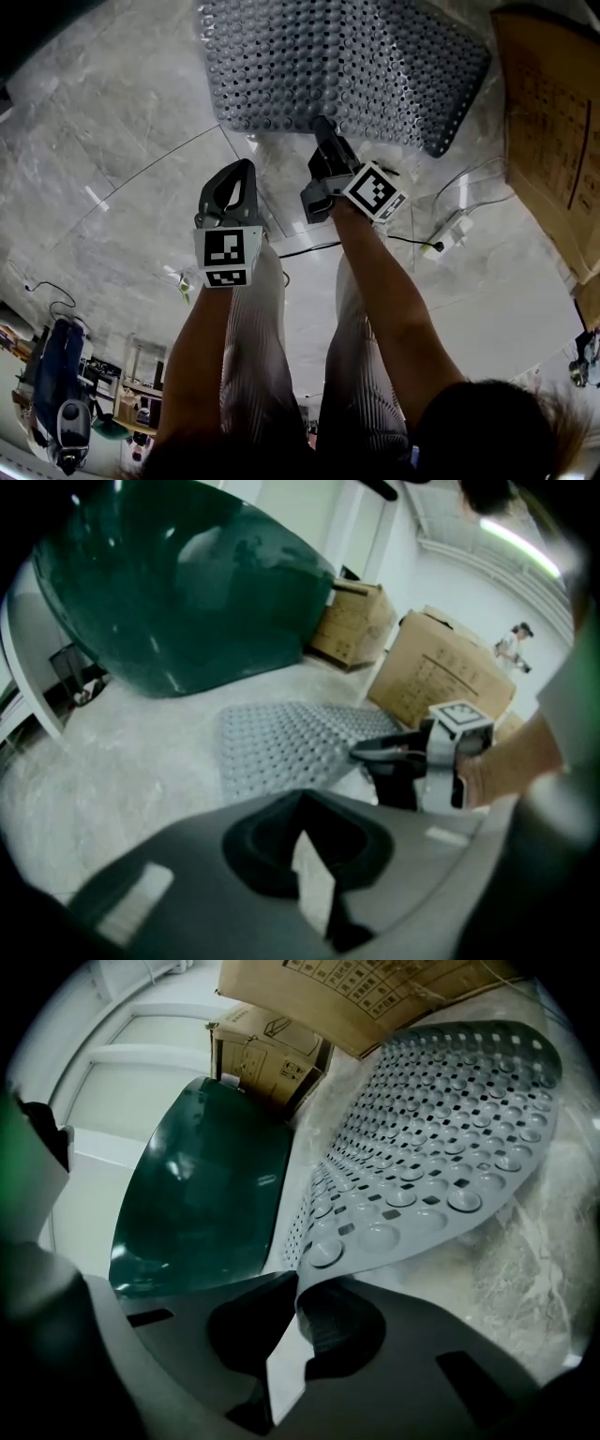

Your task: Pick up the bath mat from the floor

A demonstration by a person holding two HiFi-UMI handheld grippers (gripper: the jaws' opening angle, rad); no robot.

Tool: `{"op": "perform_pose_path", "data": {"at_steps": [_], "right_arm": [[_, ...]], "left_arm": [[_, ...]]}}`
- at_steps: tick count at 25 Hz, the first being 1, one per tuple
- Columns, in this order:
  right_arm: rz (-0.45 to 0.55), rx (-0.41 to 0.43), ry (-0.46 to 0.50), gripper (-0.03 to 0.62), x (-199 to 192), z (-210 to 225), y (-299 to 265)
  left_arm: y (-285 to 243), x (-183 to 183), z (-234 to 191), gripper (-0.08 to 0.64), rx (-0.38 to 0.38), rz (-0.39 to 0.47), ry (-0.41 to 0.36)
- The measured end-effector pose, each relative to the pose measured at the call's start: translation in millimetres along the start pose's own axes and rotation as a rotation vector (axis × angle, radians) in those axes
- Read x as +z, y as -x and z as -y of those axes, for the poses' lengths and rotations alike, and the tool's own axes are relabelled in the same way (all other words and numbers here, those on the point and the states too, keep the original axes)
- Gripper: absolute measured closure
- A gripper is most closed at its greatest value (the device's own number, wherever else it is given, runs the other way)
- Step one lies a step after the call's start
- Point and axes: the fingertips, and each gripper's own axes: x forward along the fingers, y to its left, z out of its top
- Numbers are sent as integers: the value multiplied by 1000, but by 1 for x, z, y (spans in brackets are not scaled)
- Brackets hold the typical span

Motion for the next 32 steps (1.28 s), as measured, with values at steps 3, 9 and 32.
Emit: {"op": "perform_pose_path", "data": {"at_steps": [3, 9, 32], "right_arm": [[-5, 2, 14, 575, 8, -14, 5], [-11, 17, 66, 575, 32, -48, 14], [-72, 98, 201, 575, 80, -224, 101]], "left_arm": [[6, 11, 0, 554, 0, 4, -1], [26, 42, 1, 554, 7, 36, -5], [168, 136, 19, 554, 76, 134, 0]]}}
